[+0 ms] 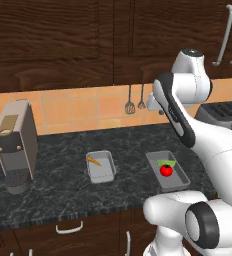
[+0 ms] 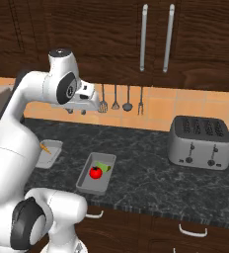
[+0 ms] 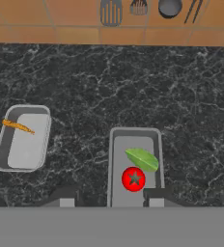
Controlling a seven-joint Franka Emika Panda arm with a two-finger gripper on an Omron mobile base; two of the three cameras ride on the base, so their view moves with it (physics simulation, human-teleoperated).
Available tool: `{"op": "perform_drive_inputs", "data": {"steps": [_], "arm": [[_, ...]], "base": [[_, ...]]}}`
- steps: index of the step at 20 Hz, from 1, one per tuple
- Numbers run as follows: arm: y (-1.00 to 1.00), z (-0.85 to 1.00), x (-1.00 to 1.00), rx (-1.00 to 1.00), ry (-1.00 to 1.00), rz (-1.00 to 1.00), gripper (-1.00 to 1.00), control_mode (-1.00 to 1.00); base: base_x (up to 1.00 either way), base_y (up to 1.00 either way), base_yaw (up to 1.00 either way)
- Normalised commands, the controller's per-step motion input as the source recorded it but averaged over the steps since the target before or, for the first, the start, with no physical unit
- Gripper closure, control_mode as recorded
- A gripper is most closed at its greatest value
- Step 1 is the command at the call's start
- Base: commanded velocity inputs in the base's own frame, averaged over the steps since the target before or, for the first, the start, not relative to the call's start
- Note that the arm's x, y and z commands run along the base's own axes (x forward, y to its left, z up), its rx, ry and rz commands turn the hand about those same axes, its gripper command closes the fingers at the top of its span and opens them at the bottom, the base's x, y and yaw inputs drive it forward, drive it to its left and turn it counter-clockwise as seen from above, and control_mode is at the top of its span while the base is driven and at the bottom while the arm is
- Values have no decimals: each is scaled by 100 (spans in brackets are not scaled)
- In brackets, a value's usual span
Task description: Take the meat container that has the shrimp and place it on the second highest rack of the freezer. Then take the vegetable container that has the tomato and lemon wedge and place it on the highest rack of the freezer.
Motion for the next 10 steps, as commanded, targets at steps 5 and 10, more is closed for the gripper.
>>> {"op": "perform_drive_inputs", "data": {"steps": [5,10], "arm": [[-1,-5,-50,1,-1,-1,-100,-100],[44,-58,-100,2,-8,-32,-100,-100]], "base": [[0,0,0],[0,0,0]]}}
